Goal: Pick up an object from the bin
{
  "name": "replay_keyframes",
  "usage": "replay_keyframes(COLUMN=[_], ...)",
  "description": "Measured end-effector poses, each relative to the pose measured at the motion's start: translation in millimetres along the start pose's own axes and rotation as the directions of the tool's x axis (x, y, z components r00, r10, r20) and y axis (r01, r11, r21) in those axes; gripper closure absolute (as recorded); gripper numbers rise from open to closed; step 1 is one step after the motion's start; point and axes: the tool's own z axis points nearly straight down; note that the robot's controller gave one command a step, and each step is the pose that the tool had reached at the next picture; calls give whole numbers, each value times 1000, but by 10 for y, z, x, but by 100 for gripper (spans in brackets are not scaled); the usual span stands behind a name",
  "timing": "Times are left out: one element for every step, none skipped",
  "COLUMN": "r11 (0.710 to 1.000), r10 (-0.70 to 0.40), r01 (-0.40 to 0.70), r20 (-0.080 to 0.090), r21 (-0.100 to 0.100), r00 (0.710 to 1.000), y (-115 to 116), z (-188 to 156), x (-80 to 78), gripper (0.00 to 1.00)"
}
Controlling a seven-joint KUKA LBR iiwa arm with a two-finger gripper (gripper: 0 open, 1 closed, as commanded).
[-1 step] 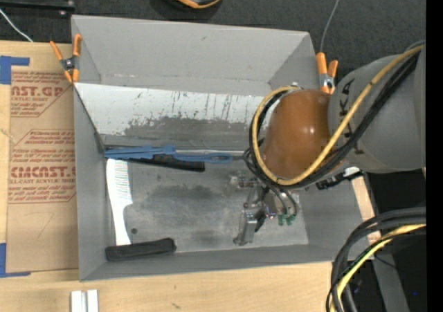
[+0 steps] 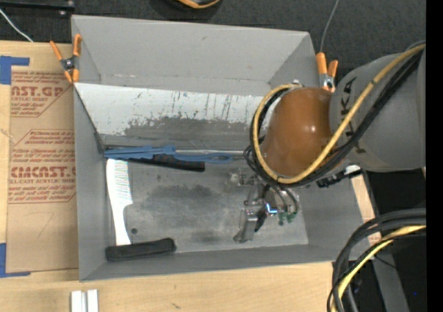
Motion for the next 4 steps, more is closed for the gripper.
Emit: replay_keyframes(r11=[996, 969, 830, 776], r10=[-85, -249, -558, -631], r01=[85, 249, 558, 631], r20=[-7, 0, -5, 2], r21=[2, 0, -2, -3], r00=[996, 969, 830, 776], y=[-1099, -1269, -1121, -1140], z=[67, 168, 167, 735], x=[-233, -265, -321, -343], gripper=[0, 0, 0, 0])
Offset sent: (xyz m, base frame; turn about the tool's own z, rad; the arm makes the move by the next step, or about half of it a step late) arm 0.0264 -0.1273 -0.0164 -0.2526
